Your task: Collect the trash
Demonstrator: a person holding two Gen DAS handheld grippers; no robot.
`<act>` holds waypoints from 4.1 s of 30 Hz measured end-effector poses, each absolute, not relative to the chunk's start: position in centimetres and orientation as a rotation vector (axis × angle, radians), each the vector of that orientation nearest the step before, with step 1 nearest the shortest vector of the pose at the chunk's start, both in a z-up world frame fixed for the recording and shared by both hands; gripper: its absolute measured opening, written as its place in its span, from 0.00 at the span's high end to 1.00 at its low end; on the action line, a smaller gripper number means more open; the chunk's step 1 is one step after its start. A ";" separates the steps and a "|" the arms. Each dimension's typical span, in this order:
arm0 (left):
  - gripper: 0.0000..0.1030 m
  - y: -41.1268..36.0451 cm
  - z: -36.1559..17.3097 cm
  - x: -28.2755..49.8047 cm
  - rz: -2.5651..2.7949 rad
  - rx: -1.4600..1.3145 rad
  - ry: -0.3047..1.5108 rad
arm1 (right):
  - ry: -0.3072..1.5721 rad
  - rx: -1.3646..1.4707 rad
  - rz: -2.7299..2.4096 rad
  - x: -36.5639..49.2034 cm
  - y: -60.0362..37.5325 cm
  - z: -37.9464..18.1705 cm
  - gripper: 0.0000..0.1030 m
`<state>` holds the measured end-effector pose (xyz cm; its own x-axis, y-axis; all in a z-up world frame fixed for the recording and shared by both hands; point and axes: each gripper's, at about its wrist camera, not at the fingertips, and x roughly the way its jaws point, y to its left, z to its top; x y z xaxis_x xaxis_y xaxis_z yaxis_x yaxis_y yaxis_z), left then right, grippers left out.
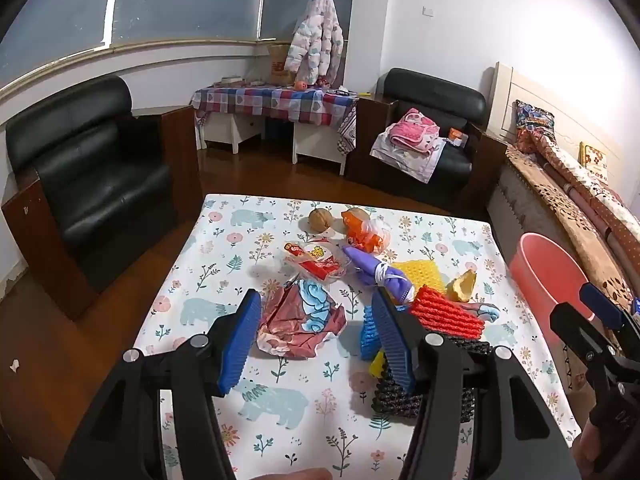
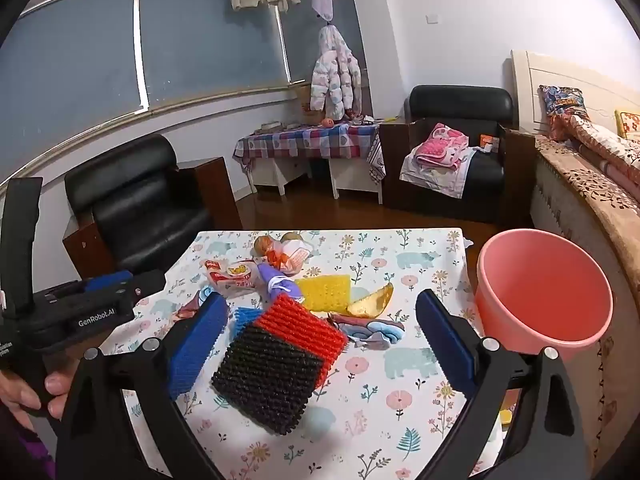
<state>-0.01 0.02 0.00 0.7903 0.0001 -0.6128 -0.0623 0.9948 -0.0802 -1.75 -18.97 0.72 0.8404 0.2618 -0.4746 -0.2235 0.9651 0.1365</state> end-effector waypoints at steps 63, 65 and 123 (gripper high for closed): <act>0.44 0.2 -0.2 0.6 0.043 -0.108 0.674 | 0.467 0.082 0.202 -2.3 -19.5 0.5 0.07; 0.44 0.2 -0.2 0.5 0.043 -0.108 0.674 | 0.460 0.073 0.197 -2.4 -19.4 0.5 0.07; 0.44 -1.1 -6.2 0.1 -0.364 -0.167 0.866 | 0.555 0.138 0.134 -1.1 -22.9 -2.1 0.07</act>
